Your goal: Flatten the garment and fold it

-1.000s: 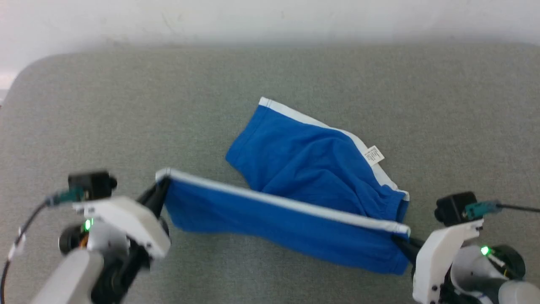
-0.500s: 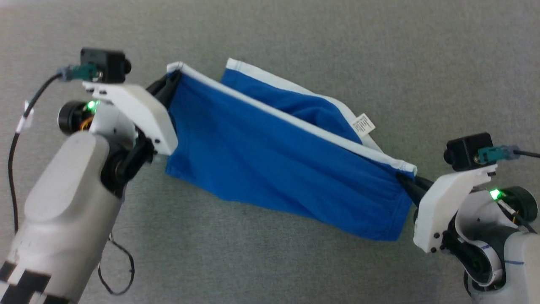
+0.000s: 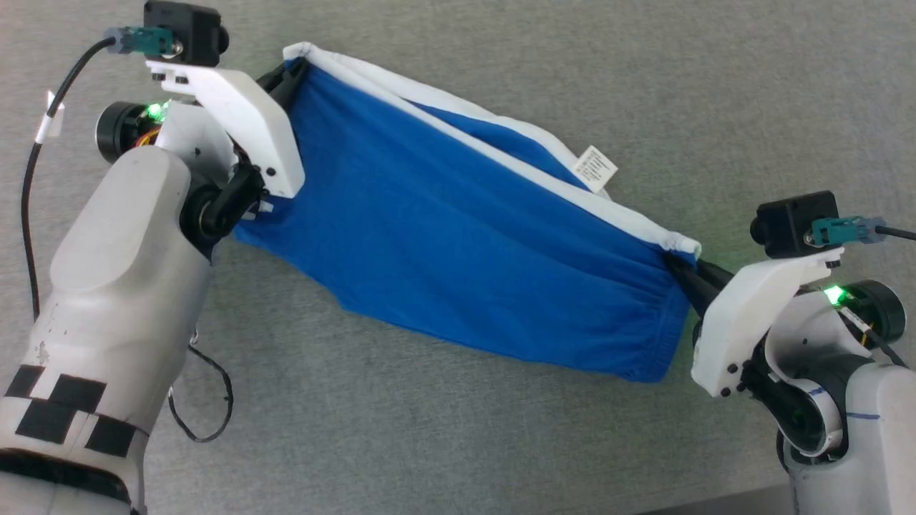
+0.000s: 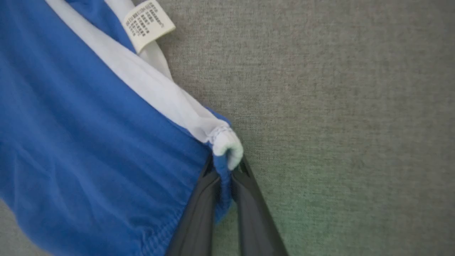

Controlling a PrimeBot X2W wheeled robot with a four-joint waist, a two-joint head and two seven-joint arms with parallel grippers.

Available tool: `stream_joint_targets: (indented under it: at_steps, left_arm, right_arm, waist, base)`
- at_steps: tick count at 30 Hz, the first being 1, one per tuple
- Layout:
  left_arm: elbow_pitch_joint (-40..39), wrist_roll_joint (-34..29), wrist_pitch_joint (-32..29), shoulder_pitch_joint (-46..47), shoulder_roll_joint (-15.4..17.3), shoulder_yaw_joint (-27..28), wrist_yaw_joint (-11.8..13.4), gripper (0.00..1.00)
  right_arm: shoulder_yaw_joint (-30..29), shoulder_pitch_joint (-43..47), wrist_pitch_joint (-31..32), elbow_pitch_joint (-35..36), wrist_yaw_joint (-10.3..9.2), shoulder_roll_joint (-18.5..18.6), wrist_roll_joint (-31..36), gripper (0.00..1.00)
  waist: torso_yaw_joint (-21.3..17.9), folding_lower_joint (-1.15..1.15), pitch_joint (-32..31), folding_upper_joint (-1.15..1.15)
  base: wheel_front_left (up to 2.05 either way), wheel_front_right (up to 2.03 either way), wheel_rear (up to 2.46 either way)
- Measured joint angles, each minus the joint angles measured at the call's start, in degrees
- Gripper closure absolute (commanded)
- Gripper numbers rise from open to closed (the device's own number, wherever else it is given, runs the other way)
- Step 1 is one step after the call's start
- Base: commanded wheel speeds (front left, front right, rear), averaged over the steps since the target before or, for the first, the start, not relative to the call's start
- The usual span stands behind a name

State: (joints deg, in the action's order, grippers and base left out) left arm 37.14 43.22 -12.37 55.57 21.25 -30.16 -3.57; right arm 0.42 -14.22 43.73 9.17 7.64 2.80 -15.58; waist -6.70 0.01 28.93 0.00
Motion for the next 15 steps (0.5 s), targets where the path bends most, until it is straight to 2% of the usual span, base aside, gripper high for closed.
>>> stream_joint_targets:
  at_steps: [1,2,3,4,11,15]
  left_arm:
    - [0.8,0.1,0.0,0.1,-0.2,0.1,0.0,1.0]
    - [1.5,0.2,0.0,0.3,-0.3,0.2,0.0,0.97]
    - [2.0,0.2,0.3,0.6,-0.5,0.2,-0.2,0.97]
    - [2.5,0.2,0.4,1.1,-0.6,0.3,-0.4,0.0]
    - [5.2,1.7,2.4,1.6,-2.1,0.9,-0.9,0.0]
    - [4.6,2.3,7.0,1.5,-2.0,2.5,-0.9,0.0]
  right_arm:
    - [0.1,-0.2,-0.5,-0.1,0.01,-0.1,0.0,1.0]
    - [0.1,-0.4,-1.1,-0.2,0.02,-0.2,0.0,0.55]
    - [0.1,-0.6,-1.5,-0.4,0.02,-0.2,0.0,0.55]
    - [0.1,-0.7,-1.8,-0.5,0.01,-0.2,0.0,0.0]
    - [-0.9,-0.2,-4.0,-0.4,-0.03,0.0,0.3,0.0]
    - [-3.6,1.5,-7.5,1.4,-0.03,0.0,0.3,0.0]
  waist:
    - [-0.4,0.0,0.2,0.0]
    - [-0.7,0.0,0.4,0.0]
    - [-0.9,-0.01,0.5,0.0]
    - [-1.1,0.0,0.5,0.0]
    - [-0.6,0.0,-1.2,0.0]
    - [0.1,-0.01,-3.4,0.0]
  base:
    - [0.0,0.0,0.0]
    - [0.0,0.0,0.0]
    - [0.0,0.0,0.0]
    - [0.0,0.0,0.0]
    - [0.0,0.0,0.0]
    - [0.0,0.0,0.0]
